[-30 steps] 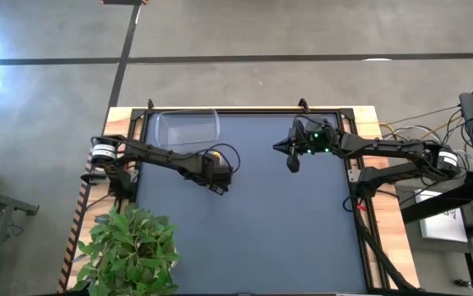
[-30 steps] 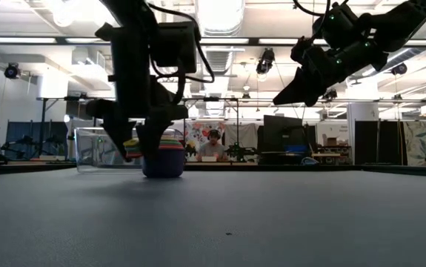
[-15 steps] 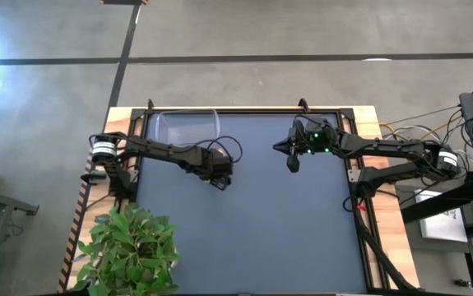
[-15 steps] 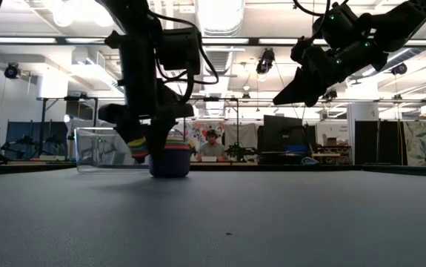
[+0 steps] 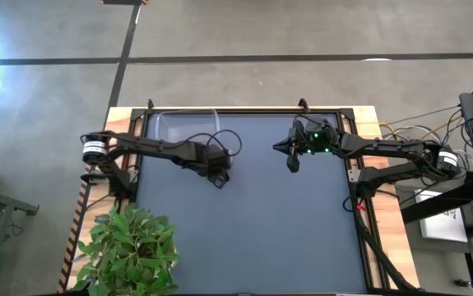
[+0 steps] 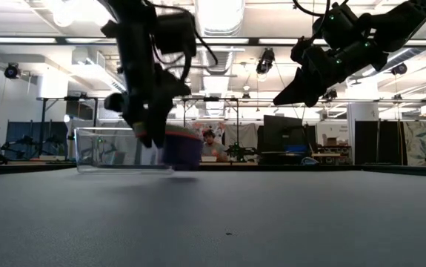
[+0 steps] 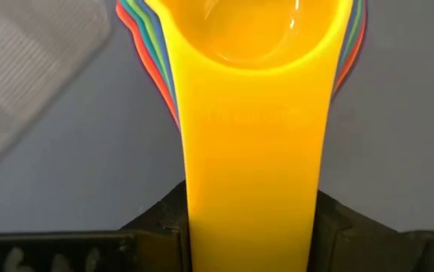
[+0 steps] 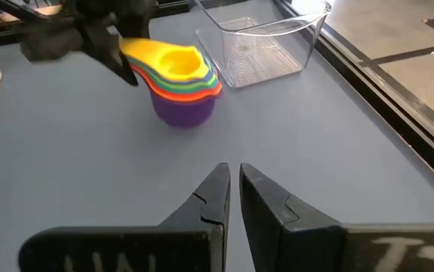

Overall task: Nest measuring cups in basket
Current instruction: Put the nested measuring cups into the transparent bin

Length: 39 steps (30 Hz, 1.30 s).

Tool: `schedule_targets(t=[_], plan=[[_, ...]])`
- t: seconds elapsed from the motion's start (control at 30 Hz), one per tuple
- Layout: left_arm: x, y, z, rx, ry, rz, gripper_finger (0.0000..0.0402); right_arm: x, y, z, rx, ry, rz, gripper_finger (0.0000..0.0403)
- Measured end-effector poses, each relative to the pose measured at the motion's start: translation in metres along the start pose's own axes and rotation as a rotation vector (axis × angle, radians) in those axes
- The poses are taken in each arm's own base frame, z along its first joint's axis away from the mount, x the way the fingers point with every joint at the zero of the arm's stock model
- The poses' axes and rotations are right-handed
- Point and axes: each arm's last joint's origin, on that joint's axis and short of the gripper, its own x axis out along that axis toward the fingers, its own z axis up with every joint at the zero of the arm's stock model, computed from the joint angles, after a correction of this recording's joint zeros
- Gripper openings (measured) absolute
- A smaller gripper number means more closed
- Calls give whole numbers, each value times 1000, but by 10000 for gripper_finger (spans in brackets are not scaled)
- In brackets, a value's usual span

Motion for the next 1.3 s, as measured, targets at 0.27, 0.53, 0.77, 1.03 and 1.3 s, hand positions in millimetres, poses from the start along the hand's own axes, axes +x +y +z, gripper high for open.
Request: schedule_targets(t=[0.27, 0.53, 0.77, 1.03, 1.3], plan=[[-55, 17, -1, 94, -143, -76, 123, 0, 0, 0, 0, 0, 0, 22], [-86, 58, -24, 173, -254, 0, 123, 0, 0, 1, -1, -6, 0, 22], [-92, 101, -35, 274, -325, 35, 122, 0, 0, 4, -6, -39, -2, 22], [-96, 147, -29, 335, -397, 24, 122, 0, 0, 7, 10, -68, -3, 22], [-80, 188, -10, 330, -391, -17, 122, 0, 0, 8, 23, -81, -3, 22]])
